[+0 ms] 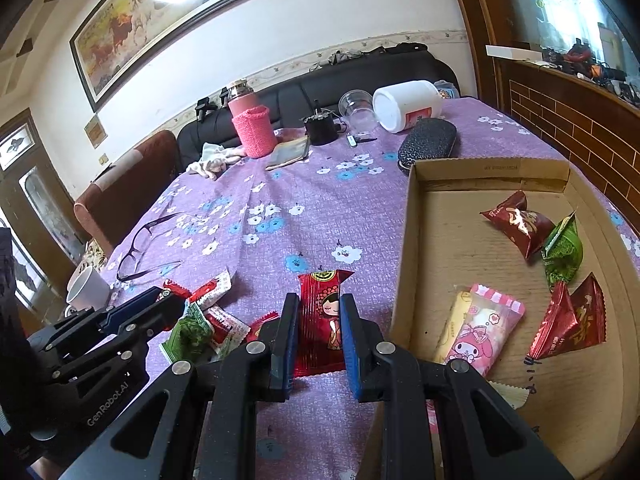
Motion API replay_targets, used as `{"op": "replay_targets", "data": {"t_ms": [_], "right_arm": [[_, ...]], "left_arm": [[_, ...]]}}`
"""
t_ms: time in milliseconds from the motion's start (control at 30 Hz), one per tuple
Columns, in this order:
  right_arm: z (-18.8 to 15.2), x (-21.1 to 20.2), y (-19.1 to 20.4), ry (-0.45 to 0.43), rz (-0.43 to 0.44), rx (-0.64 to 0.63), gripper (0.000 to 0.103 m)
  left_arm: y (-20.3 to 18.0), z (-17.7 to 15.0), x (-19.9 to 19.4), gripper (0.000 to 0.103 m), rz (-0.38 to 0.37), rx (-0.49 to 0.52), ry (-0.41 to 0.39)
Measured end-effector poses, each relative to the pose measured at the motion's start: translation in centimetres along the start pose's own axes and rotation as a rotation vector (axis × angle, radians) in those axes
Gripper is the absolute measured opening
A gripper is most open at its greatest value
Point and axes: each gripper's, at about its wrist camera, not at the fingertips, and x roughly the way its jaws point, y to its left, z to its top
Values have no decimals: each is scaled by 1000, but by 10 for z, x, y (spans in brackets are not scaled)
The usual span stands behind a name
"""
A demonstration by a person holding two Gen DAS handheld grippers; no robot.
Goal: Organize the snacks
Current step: 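Lift both red packets off the pile with both grippers, then carry both red packets over the tray and open both grippers to drop them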
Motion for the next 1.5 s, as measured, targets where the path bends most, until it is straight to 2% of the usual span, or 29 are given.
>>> {"op": "replay_targets", "data": {"t_ms": [333,567,767,1000,1200,1367,1500], "right_arm": [[2,0,-7,5,8,36,21],[10,-17,-19,-61,-1,78,21],[27,-47,-71,-152,-79,187,21],[28,-65,-141,-131,-152,368,21],[26,-61,-158,-73,-177,408,21],[24,-53,-163,-24,-185,419,21],[22,-48,-162,1,-187,413,21]], "left_arm": [[1,-1,1,19,-23,-13,14],[-3,-1,-5,19,-49,-10,-1],[-23,0,-16,19,-79,28,-5],[-74,14,-25,19,-229,61,64],[-131,14,-15,19,-365,88,127],[-166,1,-6,19,-412,145,156],[-172,-8,3,19,-414,170,171]]}}
